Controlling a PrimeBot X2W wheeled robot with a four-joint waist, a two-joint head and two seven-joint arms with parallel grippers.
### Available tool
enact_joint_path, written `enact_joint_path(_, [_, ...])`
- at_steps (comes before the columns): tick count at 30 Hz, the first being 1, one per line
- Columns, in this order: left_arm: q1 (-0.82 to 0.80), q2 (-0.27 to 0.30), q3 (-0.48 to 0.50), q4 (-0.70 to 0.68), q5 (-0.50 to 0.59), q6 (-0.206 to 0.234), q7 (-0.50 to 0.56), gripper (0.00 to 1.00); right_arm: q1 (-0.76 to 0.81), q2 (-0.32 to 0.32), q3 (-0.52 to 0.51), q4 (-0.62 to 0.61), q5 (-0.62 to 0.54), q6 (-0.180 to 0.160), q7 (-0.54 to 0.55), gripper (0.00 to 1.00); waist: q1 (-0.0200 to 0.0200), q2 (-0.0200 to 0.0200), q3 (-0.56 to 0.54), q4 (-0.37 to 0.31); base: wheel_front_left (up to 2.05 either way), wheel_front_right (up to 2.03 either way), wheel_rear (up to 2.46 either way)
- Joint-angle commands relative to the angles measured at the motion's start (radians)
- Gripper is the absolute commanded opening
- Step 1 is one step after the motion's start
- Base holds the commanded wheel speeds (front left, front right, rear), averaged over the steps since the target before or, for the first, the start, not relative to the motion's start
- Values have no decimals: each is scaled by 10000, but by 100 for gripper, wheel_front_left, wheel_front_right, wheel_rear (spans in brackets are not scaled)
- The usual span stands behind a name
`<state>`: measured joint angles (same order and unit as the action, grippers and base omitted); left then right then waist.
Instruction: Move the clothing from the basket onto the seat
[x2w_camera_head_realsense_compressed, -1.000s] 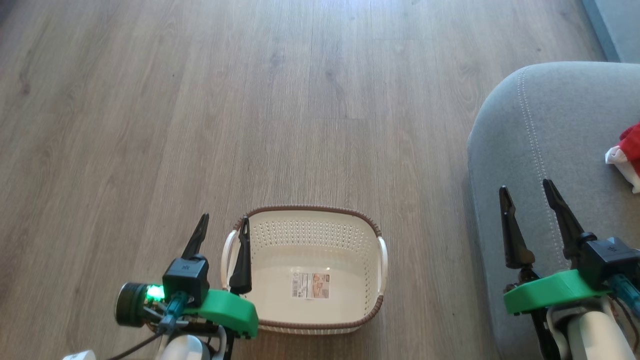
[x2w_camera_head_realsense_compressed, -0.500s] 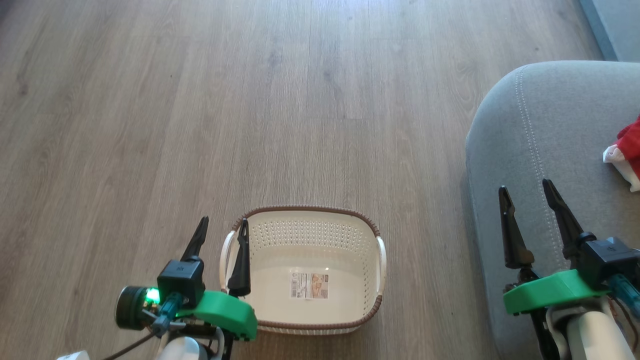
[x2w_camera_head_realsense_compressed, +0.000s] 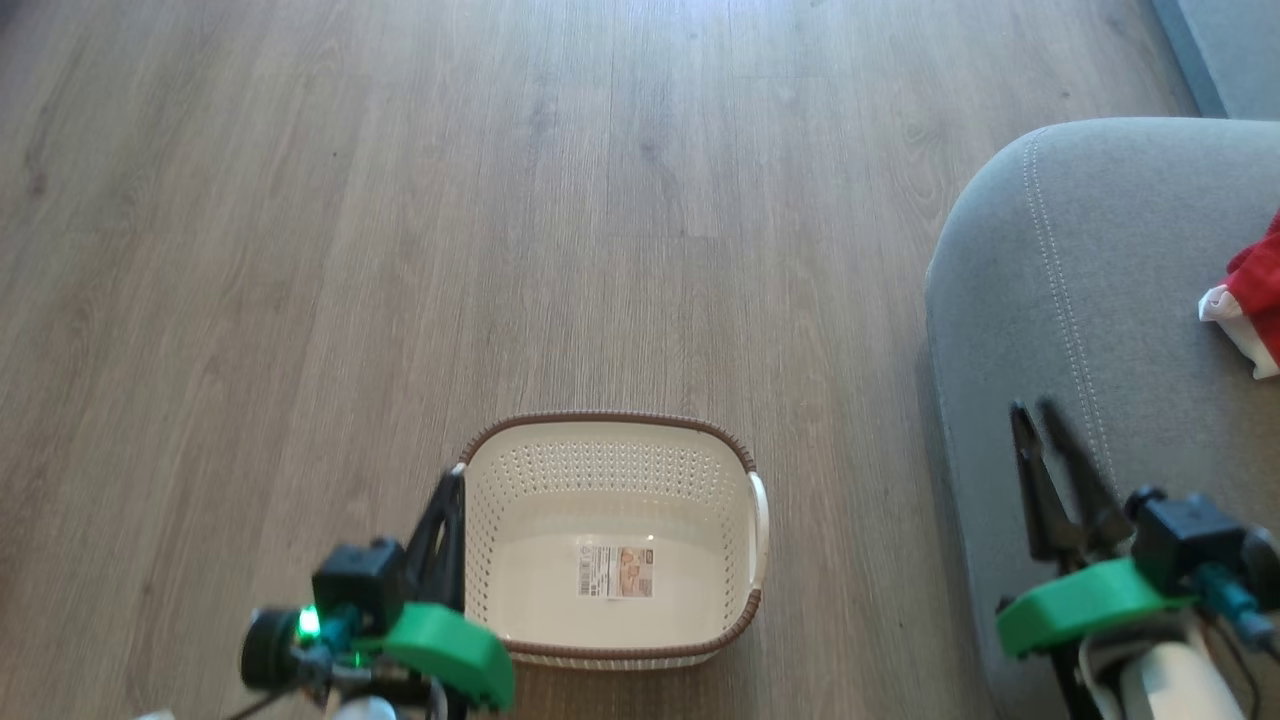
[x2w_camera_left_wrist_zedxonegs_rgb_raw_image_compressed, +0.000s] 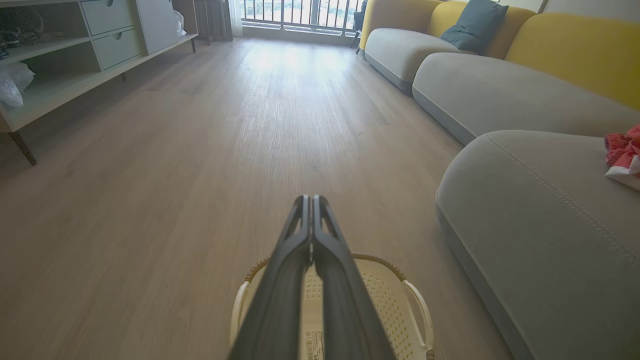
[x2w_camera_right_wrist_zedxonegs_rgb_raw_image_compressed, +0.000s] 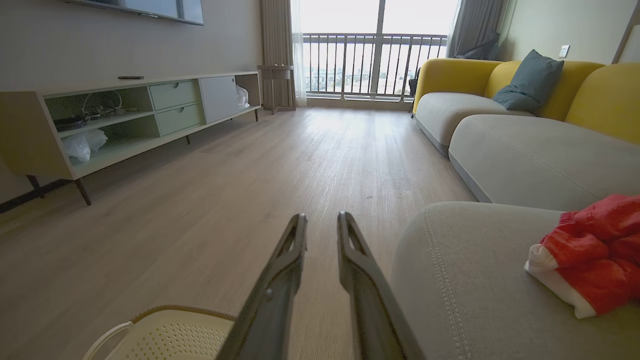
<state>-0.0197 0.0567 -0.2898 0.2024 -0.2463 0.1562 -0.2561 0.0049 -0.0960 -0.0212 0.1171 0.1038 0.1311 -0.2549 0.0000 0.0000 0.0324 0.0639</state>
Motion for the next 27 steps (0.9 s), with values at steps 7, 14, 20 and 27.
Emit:
enact_joint_path(7, [-28, 45, 142, -95, -759, -122, 126, 0, -68, 11, -25, 6, 795, 0, 169, 0, 0, 0, -14, -34, 0, 0, 0])
enact_joint_path(14, [-91, 94, 300, -34, -1584, -293, 284, 0, -134, 19, -58, 86, 1657, 0, 362, 0, 0, 0, -31, -69, 0, 0, 0])
enact_joint_path(20, [-143, 129, 440, 17, -2282, -439, 421, 0, -188, 30, -88, 152, 2391, -1, 527, 0, 0, 0, -46, -100, 0, 0, 0])
enact_joint_path(27, [-198, 164, 610, 64, -3092, -605, 585, 0, -249, 45, -126, 227, 3246, -1, 722, 0, 0, 0, -62, -135, 0, 0, 0])
